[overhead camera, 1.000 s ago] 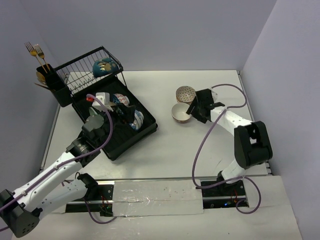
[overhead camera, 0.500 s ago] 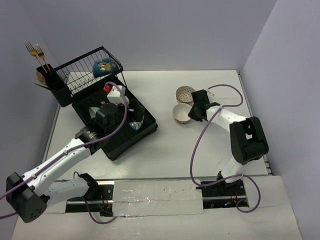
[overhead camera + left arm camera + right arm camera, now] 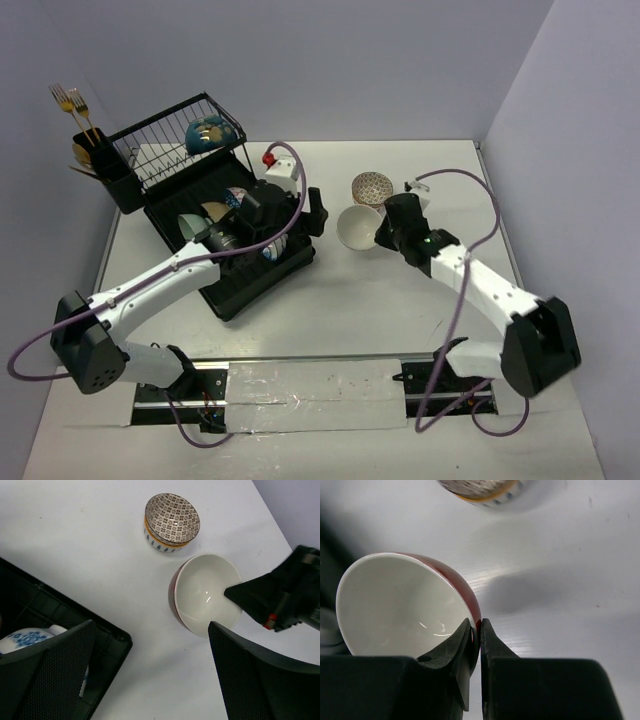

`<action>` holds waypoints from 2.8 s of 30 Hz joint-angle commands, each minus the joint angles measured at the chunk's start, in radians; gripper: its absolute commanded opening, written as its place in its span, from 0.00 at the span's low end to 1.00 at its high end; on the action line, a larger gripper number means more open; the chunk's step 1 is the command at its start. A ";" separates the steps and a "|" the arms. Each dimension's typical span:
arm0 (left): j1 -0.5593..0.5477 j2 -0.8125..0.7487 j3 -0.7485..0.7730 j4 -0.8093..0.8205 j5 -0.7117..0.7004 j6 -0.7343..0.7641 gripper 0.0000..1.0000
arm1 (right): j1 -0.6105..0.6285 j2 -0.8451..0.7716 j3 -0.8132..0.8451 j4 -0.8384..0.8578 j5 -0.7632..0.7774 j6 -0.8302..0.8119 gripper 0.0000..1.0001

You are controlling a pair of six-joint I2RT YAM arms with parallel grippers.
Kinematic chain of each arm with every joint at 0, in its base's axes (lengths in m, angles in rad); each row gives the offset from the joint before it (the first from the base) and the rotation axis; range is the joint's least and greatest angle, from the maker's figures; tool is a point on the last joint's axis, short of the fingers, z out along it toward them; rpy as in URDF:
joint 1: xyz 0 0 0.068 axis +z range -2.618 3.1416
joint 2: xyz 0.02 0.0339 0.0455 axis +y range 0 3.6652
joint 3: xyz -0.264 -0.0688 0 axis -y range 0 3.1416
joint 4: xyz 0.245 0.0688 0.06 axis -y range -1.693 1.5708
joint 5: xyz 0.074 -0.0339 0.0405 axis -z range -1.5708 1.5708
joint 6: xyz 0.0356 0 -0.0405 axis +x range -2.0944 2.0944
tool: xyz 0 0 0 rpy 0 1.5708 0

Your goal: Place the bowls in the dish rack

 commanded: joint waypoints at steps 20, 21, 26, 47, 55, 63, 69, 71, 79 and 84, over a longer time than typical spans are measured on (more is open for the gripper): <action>-0.160 0.250 0.305 -0.154 -0.193 0.033 0.54 | 0.130 -0.291 -0.001 0.096 0.146 -0.005 0.00; -0.163 0.258 0.311 -0.155 -0.199 0.034 0.51 | 0.133 -0.291 0.004 0.091 0.151 -0.007 0.00; -0.165 0.294 0.334 -0.169 -0.219 0.039 0.35 | 0.149 -0.291 0.013 0.084 0.186 -0.014 0.00; -0.168 0.370 0.373 -0.191 -0.222 0.034 0.26 | 0.176 -0.280 0.019 0.081 0.220 -0.014 0.00; -0.168 0.353 0.370 -0.181 -0.250 0.051 0.00 | 0.189 -0.277 0.013 0.094 0.197 -0.017 0.06; -0.168 0.207 0.308 -0.103 -0.424 0.206 0.00 | 0.189 -0.372 -0.083 0.246 0.037 -0.088 0.65; -0.165 0.042 0.230 0.038 -0.616 0.546 0.00 | 0.189 -0.453 -0.152 0.315 -0.003 -0.117 0.95; -0.156 -0.010 0.172 0.156 -0.673 0.743 0.00 | 0.187 -0.490 -0.177 0.352 -0.018 -0.132 1.00; 0.048 -0.216 0.074 0.386 -0.604 1.193 0.00 | 0.187 -0.535 -0.245 0.397 -0.038 -0.183 1.00; 0.163 -0.241 0.097 0.489 -0.520 1.398 0.00 | 0.187 -0.527 -0.258 0.383 -0.043 -0.194 1.00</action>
